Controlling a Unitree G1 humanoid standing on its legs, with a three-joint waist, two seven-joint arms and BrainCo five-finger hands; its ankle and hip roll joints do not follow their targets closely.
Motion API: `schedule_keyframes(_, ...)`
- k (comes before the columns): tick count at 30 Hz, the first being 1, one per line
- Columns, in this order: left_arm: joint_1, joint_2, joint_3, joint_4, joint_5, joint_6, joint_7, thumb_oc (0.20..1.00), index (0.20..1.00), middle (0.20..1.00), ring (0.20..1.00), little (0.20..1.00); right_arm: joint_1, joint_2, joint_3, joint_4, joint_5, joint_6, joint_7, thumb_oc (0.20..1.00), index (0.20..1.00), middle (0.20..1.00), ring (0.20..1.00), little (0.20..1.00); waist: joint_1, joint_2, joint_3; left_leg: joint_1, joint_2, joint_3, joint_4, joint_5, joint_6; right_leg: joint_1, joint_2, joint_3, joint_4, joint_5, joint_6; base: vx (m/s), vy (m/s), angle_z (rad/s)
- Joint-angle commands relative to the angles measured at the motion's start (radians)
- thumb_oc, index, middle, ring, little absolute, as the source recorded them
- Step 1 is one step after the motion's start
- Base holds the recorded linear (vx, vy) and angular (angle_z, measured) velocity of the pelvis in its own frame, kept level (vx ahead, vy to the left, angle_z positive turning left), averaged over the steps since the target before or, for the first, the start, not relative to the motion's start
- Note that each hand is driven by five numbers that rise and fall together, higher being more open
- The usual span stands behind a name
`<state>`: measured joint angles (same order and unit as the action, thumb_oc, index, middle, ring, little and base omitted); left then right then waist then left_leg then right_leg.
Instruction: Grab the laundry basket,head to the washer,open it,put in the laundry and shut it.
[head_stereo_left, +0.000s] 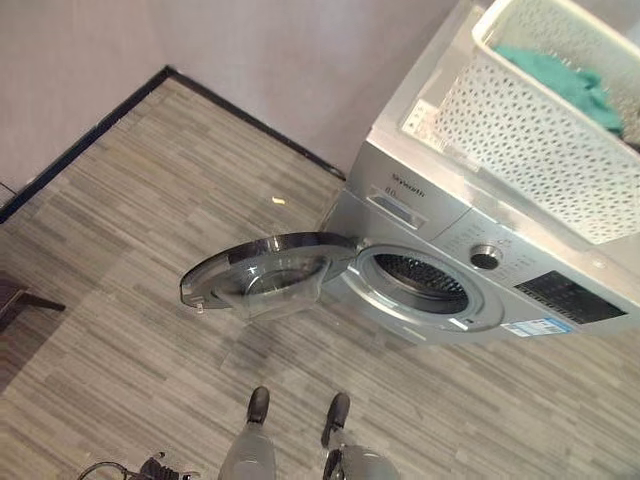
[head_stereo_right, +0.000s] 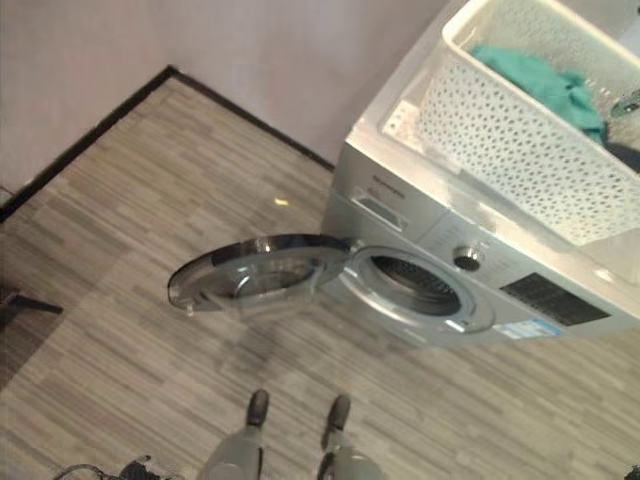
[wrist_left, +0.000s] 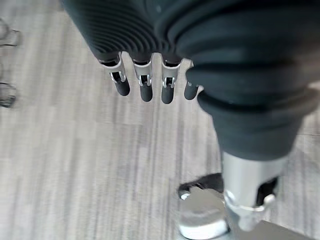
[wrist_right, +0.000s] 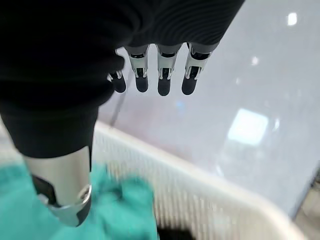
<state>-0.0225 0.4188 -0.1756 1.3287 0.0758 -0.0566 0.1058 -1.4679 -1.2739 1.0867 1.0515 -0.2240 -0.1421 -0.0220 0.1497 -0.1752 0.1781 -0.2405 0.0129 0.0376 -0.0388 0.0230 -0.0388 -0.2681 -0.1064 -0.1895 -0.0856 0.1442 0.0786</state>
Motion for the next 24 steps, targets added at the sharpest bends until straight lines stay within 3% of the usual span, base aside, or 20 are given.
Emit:
schedule_keyframes(1, 0.001, 0.002, -0.022, 0.035, -0.041, -0.008, 0.006, 1.000, 1.000, 1.000, 1.000, 1.000, -0.062, -0.041, 0.065, 0.035, -0.040, 0.050, 0.019, 1.000, 1.000, 1.000, 1.000, 1.000, -0.011, -0.003, -0.004, -0.011, 0.046, -0.046, -0.048, 0.063, -0.035, 0.038, -0.040, 0.011, -0.002, -0.023, 0.111, 0.05, -0.005, -0.11)
schedule_keyframes(6, -0.022, 0.005, -0.050, 0.002, -0.063, -0.012, -0.004, 1.000, 1.000, 1.000, 1.000, 1.000, -0.121, -0.013, 0.165, 0.102, -0.078, 0.063, 0.080, 1.000, 1.000, 1.000, 1.000, 1.000, -0.003, 0.009, 0.018, -0.053, 0.037, -0.083, -0.048, 0.079, -0.034, 0.005, -0.047, 0.019, -0.002, -0.011, 0.113, 0.02, -0.003, -0.01)
schedule_keyframes(16, -0.072, -0.022, -0.125, -0.028, -0.049, -0.020, -0.001, 1.000, 1.000, 1.000, 1.000, 1.000, -0.108, 0.077, 0.106, 0.185, -0.025, 0.080, 0.109, 1.000, 1.000, 1.000, 1.000, 1.000, 0.037, 0.032, 0.036, -0.079, 0.015, -0.103, -0.046, 0.086, -0.028, -0.001, -0.070, -0.017, -0.002, -0.013, 0.118, -0.01, 0.002, 0.08)
schedule_keyframes(17, -0.073, -0.022, -0.128, -0.029, -0.048, -0.020, -0.003, 1.000, 1.000, 1.000, 1.000, 1.000, -0.114, 0.085, 0.114, 0.194, -0.026, 0.082, 0.113, 0.837, 0.837, 0.837, 0.837, 0.837, 0.039, 0.032, 0.036, -0.077, 0.014, -0.104, -0.045, 0.084, -0.027, 0.002, -0.071, -0.020, -0.002, -0.015, 0.119, 0.00, 0.005, 0.05)
schedule_keyframes(18, -0.080, -0.023, -0.135, -0.030, -0.049, -0.019, -0.003, 1.000, 1.000, 1.000, 1.000, 1.000, -0.117, 0.102, 0.112, 0.207, -0.022, 0.085, 0.124, 0.250, 0.250, 0.250, 0.250, 0.250, 0.046, 0.032, 0.034, -0.075, 0.012, -0.111, -0.043, 0.085, -0.026, 0.009, -0.074, -0.026, -0.002, -0.015, 0.119, 0.00, 0.000, 0.00)
schedule_keyframes(19, -0.080, -0.023, -0.135, -0.030, -0.049, -0.019, -0.003, 1.000, 1.000, 1.000, 1.000, 1.000, -0.117, 0.102, 0.112, 0.207, -0.022, 0.085, 0.124, 0.200, 0.200, 0.200, 0.200, 0.200, 0.046, 0.032, 0.034, -0.075, 0.012, -0.111, -0.043, 0.085, -0.026, 0.010, -0.074, -0.026, -0.002, -0.015, 0.119, 0.00, 0.000, 0.00)
schedule_keyframes(24, -0.100, -0.023, -0.147, -0.025, -0.046, -0.017, -0.001, 1.000, 1.000, 1.000, 1.000, 1.000, -0.106, 0.119, 0.078, 0.208, 0.005, 0.089, 0.110, 0.200, 0.200, 0.200, 0.200, 0.200, 0.057, 0.028, 0.033, -0.071, 0.008, -0.123, -0.043, 0.086, -0.024, 0.021, -0.076, -0.042, -0.002, -0.017, 0.119, -0.02, -0.006, 0.11)
